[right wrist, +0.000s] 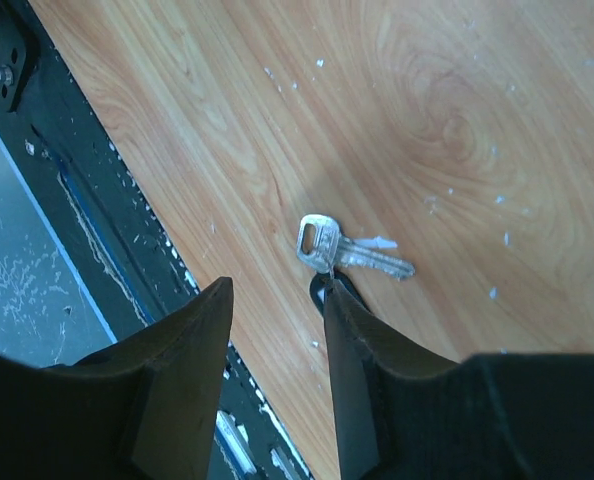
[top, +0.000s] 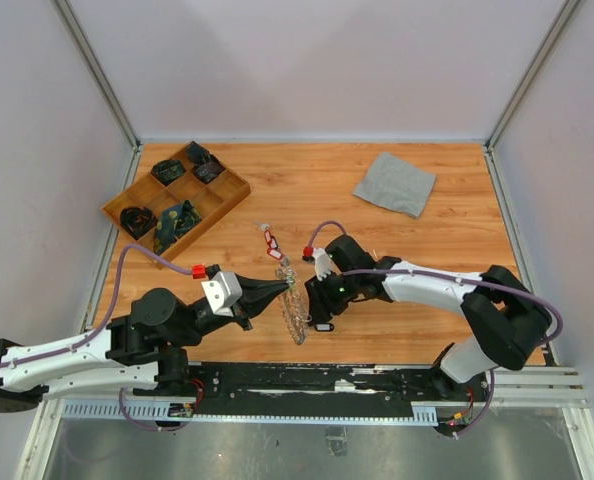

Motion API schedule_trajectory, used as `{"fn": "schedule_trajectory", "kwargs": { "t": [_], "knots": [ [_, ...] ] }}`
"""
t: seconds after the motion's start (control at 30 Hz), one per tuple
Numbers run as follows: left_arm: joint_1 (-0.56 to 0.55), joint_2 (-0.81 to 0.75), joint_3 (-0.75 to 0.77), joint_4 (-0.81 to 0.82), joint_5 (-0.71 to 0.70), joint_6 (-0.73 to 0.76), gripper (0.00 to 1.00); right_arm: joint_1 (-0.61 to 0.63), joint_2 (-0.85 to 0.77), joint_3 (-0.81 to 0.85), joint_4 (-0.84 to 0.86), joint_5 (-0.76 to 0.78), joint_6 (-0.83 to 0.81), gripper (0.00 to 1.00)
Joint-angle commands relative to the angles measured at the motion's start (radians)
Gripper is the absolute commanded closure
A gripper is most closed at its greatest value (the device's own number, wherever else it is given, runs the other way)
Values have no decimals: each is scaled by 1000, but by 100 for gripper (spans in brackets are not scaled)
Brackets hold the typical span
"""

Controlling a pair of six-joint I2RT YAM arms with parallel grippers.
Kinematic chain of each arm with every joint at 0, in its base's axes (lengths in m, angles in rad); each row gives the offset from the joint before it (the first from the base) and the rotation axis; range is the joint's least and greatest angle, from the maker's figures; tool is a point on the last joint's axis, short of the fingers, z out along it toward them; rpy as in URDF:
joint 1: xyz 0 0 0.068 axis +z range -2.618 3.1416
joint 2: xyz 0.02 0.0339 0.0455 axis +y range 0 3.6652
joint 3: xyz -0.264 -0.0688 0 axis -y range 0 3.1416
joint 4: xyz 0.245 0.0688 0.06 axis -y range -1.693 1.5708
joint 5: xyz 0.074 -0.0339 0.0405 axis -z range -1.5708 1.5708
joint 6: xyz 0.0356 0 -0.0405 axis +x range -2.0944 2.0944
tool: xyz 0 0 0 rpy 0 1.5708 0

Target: Put the keys on the keyring

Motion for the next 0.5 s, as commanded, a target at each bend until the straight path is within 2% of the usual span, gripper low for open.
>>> {"fn": "schedule_trajectory", "kwargs": {
  "t": [0.0, 0.47],
  "knots": [
    [-6, -14, 51, 21, -23, -11, 99, 19, 55, 60, 26, -53, -12, 58],
    [-6, -6, 47, 25, -9, -10, 99, 45, 105, 87, -69, 16, -67, 62]
  ]
}}
